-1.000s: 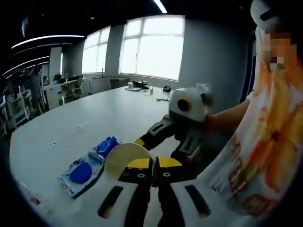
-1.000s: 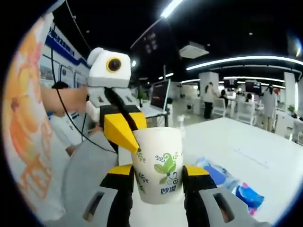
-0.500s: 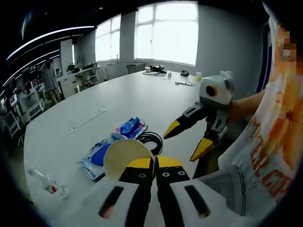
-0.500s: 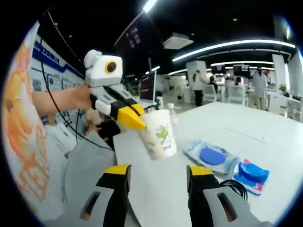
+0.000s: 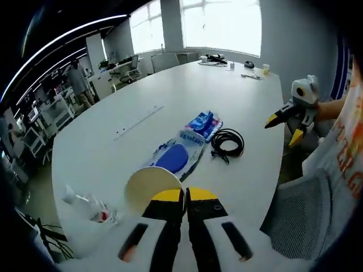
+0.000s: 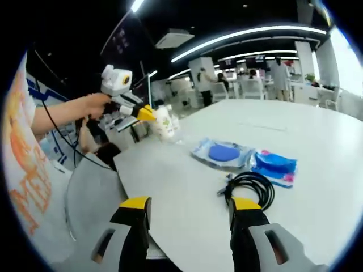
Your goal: Arrange the tabletop items into an orderly group along one side of the table until the central work area is clear of visible clutter.
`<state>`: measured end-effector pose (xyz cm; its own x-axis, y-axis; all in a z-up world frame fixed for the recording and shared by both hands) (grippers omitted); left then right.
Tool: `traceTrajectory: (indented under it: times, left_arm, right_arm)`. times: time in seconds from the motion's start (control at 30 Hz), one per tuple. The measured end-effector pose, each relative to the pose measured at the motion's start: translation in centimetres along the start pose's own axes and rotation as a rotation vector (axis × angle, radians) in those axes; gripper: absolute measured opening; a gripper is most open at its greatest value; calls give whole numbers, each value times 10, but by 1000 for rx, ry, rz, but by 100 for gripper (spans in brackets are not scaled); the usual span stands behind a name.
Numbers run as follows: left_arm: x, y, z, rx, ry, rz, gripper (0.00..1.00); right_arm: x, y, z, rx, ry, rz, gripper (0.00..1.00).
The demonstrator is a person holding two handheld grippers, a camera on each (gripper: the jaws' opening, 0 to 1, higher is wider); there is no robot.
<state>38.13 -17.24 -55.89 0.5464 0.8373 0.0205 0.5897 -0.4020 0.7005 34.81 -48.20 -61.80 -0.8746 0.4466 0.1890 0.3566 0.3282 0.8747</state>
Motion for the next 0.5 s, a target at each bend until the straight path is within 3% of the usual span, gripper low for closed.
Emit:
traceTrajectory:
  times: [0.27, 0.5]
  left_arm:
    - [46, 1, 33, 102, 41, 27, 0]
    - [73, 3, 60, 108, 53, -22, 0]
  right_arm:
    - [-5, -9, 6, 24, -18, 42, 56]
    - [-6, -17, 13, 45, -31, 93, 55]
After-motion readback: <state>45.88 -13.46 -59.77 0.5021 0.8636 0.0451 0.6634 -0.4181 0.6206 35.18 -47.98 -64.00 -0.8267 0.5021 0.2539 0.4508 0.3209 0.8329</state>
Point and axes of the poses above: the point that each gripper's makers call its tool centre point, and the gripper's own axes: z roughly forward along the fingers, x roughly to its left, y roughly out of its top, the point moved 6 cm from there along -z, roughly backward along the fingers, and after that the axes turned 5 degrees about -z, right-handed, at the moved point
